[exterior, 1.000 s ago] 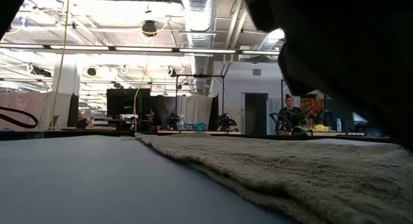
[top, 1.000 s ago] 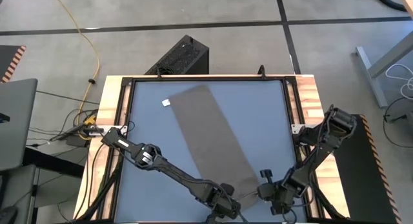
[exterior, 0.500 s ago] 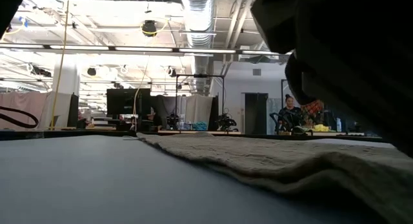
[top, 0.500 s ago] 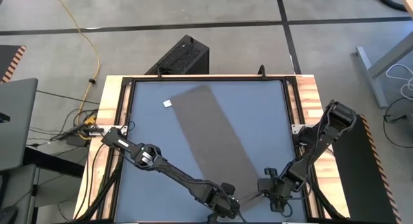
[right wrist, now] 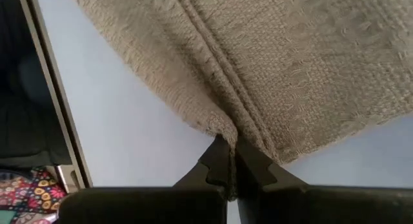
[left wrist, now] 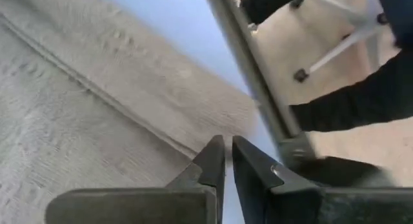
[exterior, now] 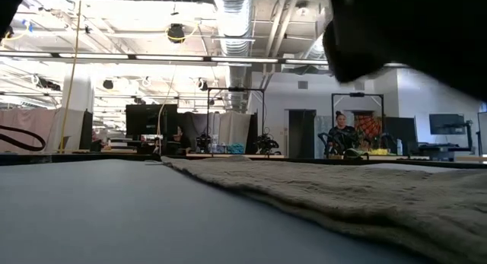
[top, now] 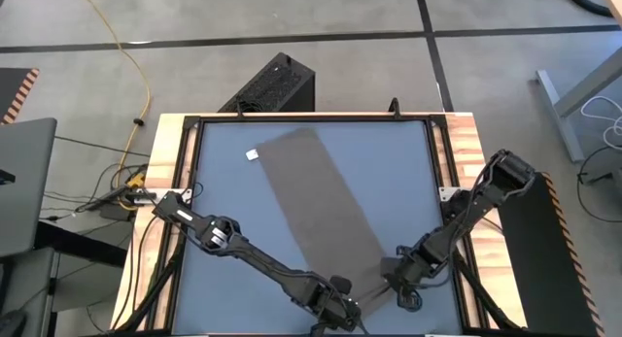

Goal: Roll towel into tight, uniform cylinder
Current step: Roll the gray towel

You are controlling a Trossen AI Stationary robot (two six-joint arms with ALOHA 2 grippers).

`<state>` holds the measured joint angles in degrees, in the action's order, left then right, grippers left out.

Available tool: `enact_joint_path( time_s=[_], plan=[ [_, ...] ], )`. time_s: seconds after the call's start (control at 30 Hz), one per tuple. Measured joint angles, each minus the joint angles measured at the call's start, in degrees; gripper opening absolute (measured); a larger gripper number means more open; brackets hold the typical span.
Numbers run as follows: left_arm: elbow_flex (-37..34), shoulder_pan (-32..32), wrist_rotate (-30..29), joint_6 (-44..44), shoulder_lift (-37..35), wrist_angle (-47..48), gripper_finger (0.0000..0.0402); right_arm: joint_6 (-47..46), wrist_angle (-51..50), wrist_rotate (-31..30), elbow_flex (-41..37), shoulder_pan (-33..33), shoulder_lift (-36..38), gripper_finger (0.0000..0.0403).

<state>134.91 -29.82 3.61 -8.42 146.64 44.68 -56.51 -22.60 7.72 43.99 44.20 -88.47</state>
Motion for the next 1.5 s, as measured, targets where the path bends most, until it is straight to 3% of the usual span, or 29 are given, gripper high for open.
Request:
enact_joint_path(
  time_s=[0.17, 0.33, 0.5, 0.77, 0.97, 1.17, 1.3, 1.5],
  plan=[
    [-0.1, -1.5, -5.4, -1.5, -2.8, 0.6, 0.0027, 0.0, 0.1, 1.7, 0.0, -1.0, 0.0, 0.0029],
    [-0.1, -5.2, -14.3, -0.8, -3.5, -9.2, 0.0028, 0.0, 0.3, 1.7, 0.0, -1.3, 0.0, 0.0029],
    [-1.1, -7.9, -15.5, 4.6, -1.2, -15.0, 0.0028, 0.0, 0.6, 1.7, 0.0, -1.6, 0.0, 0.0029],
    [-1.2, -6.6, -15.0, 6.3, 0.8, -13.7, 0.0032, -0.8, 2.1, 1.6, 0.1, -1.5, 0.1, 0.0029],
    [-1.0, -4.9, -14.6, 5.1, 1.0, -11.6, 0.0087, -1.1, 1.9, 1.7, 0.1, -1.5, 0.1, 0.0029],
    [-1.0, -3.4, -9.8, -5.2, 0.9, -11.4, 0.0165, -1.1, 2.0, 1.9, 0.1, -1.7, 0.1, 0.0029],
    [-2.3, -4.0, -7.9, -8.4, 0.9, -10.6, 0.0192, -1.1, 2.0, 2.0, 0.1, -1.7, 0.1, 0.0029],
    [-2.7, -5.0, -15.3, -9.0, 0.9, -8.4, 0.0197, -1.6, 2.1, 2.1, 0.1, -1.7, 0.1, 0.0030]
  ],
)
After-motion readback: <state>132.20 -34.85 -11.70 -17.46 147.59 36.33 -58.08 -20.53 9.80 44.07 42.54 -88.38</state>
